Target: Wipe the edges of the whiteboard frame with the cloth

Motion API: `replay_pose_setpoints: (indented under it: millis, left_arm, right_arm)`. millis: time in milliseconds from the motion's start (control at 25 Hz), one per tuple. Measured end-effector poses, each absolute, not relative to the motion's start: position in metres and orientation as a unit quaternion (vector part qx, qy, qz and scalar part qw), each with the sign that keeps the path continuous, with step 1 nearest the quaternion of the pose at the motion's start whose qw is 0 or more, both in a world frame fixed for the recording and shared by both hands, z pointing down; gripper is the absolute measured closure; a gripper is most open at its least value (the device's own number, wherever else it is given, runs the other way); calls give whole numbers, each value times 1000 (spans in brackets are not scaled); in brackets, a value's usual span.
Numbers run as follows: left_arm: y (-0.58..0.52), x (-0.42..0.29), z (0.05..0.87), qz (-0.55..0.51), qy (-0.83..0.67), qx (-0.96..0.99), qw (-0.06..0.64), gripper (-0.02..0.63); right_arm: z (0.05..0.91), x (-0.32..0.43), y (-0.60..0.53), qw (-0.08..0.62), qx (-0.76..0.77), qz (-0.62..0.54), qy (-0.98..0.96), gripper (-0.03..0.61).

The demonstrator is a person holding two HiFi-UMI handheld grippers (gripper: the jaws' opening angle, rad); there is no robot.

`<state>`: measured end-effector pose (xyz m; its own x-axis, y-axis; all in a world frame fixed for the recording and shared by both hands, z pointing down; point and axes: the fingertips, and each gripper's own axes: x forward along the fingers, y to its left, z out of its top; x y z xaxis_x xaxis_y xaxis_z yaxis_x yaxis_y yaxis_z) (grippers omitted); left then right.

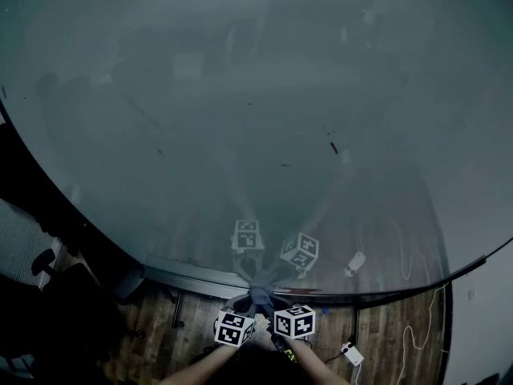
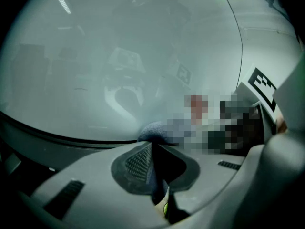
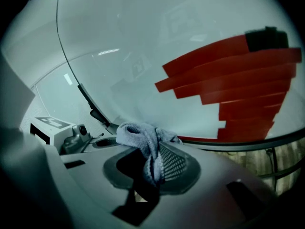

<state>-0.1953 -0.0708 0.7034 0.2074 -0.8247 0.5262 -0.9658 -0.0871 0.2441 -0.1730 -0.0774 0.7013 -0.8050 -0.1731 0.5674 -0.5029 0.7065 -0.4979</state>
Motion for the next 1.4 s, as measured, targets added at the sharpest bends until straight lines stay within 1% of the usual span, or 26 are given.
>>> replay_pose_setpoints:
  millis: [280, 520, 840, 1200, 1400]
  left_arm:
    - [-70, -197, 698, 124, -642, 710, 263, 594]
    - [-76, -178, 692, 135, -653, 699, 258, 594]
    - [-74, -179, 694, 151, -645, 709, 241, 594]
    - [-90, -142, 701, 170, -627, 724, 233, 594]
    - [-95, -130, 705, 184, -624, 719, 244, 594]
  right_arm:
    - [697, -175, -77, 244, 162, 327, -899, 495]
    - [694, -157, -84, 240, 142, 332, -901, 495]
    - [698, -158, -83, 241, 151, 333, -899, 495]
    - [704, -120, -99, 235, 173, 348, -891, 495]
    - [706, -109, -108, 239, 173, 346, -891, 495]
